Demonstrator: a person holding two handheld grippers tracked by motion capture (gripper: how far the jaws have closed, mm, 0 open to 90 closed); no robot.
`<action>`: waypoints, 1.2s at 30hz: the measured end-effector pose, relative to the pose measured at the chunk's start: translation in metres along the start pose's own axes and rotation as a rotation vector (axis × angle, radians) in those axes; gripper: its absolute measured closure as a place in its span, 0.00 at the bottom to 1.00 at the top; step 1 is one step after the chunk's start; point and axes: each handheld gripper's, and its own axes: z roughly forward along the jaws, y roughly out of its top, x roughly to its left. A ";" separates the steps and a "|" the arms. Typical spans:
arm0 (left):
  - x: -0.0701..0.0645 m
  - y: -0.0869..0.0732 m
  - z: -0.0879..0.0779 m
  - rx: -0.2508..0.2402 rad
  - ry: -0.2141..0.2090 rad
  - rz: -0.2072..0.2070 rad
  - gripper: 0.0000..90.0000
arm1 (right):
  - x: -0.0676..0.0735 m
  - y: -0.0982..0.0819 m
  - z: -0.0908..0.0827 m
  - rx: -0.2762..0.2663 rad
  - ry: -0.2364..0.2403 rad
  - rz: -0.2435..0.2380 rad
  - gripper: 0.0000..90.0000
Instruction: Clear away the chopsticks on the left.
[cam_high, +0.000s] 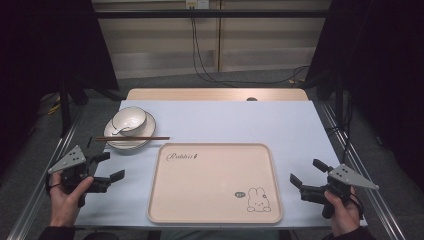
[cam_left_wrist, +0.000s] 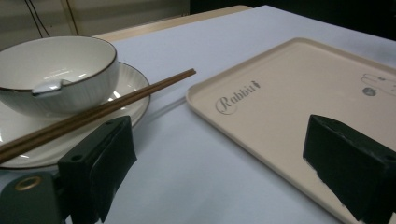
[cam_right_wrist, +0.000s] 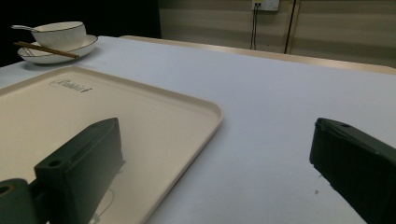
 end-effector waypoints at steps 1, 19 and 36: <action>0.010 0.003 0.002 0.030 -0.026 0.026 0.10 | 0.000 0.000 0.000 0.001 0.003 -0.002 0.02; 0.089 0.008 0.026 0.145 -0.057 0.142 0.25 | 0.001 0.000 0.000 -0.004 0.008 -0.008 0.03; 0.128 0.000 0.048 0.201 -0.045 0.202 0.56 | 0.001 0.000 0.001 -0.002 0.010 -0.006 0.03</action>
